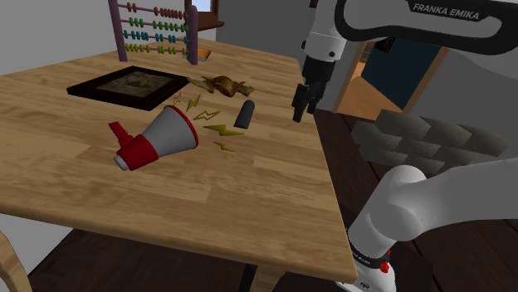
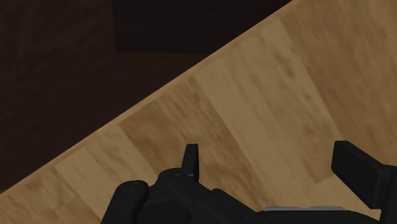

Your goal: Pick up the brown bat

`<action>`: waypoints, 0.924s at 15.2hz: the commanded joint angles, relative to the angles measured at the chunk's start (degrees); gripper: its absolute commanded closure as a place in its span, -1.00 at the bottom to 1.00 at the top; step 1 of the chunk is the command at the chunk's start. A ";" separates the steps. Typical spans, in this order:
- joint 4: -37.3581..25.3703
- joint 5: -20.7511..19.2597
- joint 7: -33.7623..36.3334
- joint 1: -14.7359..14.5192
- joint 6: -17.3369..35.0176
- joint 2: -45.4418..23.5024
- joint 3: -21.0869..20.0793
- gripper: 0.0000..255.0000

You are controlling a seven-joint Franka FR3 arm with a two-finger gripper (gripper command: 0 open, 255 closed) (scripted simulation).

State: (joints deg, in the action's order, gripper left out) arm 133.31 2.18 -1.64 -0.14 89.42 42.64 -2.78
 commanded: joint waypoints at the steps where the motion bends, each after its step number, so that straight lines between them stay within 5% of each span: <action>1: 0.00 0.00 0.00 0.00 0.00 0.00 0.00 -1.00; 14: -19.79 -17.33 1.09 1.98 9.66 -26.89 -8.14 -1.00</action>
State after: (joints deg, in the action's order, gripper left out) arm 115.77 -13.37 -0.65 1.60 98.75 18.17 -10.36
